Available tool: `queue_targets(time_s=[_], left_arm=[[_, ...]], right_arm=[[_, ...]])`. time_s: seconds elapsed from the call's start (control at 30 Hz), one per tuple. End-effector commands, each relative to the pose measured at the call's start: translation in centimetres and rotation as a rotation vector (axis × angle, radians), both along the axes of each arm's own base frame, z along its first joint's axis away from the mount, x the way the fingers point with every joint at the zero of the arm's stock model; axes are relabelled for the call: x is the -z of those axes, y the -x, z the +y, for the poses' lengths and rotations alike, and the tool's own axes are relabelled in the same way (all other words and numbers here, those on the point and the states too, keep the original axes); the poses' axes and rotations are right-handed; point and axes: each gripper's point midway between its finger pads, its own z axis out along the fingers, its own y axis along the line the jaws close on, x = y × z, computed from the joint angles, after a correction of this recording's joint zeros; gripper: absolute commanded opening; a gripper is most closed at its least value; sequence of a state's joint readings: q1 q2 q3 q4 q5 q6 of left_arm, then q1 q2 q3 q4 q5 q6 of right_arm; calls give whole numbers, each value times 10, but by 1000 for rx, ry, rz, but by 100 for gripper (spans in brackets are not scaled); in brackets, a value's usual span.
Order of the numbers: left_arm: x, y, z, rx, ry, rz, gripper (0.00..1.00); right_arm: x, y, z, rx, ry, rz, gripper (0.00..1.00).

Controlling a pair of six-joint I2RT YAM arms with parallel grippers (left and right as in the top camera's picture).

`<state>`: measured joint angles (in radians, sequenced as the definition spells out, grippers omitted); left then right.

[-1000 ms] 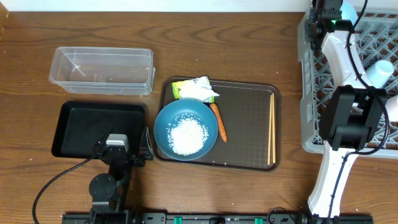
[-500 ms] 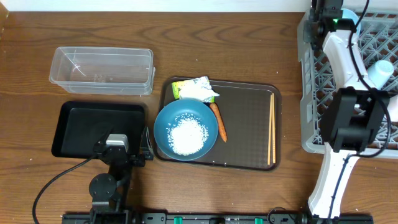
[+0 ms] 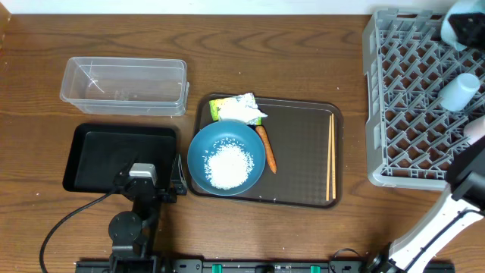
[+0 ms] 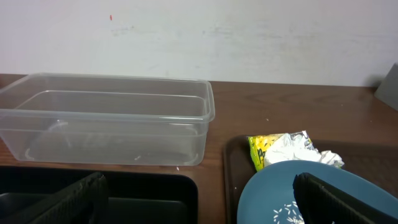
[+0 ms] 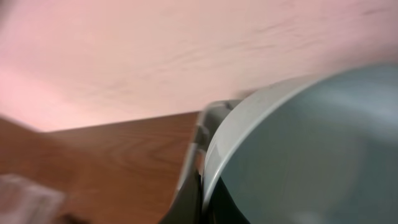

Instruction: Sort waste into correct bins and load items into the dishwasher rack

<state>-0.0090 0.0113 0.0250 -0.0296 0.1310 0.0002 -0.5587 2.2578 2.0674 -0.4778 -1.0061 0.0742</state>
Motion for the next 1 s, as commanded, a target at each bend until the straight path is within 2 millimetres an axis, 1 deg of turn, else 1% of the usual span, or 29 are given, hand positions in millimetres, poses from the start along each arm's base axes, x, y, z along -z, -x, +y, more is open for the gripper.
queue_targets(time_s=[0.0,0.07,0.17,0.23,0.37,0.43,0.77,0.83,0.97], left_arm=[[15,1,-3,17,-2,41,98],[15,1,-3,17,-2,41,98],[15,1,-3,17,-2,41,98],[15,1,-3,17,-2,41,98],[15,1,-3,17,-2,41,98],[15,1,-3,17,-2,41,98],[15,1,-3,17,-2,41,98],[15,1,-3,17,-2,40,98],[15,1,-3,17,-2,41,98]], right_arm=[[5,14,31,-233,-291,-14,1],[14,15,32,-278,-343,-20,1],[27,13,39,-338,-403,-15,1],[39,9,42,-337,-434,17,1],[50,5,42,-318,-465,58,1],[51,3,41,-299,-480,81,1],[56,6,15,-177,-602,207,1],[63,6,8,-128,-612,241,1],[85,14,-6,-23,-621,330,1]])
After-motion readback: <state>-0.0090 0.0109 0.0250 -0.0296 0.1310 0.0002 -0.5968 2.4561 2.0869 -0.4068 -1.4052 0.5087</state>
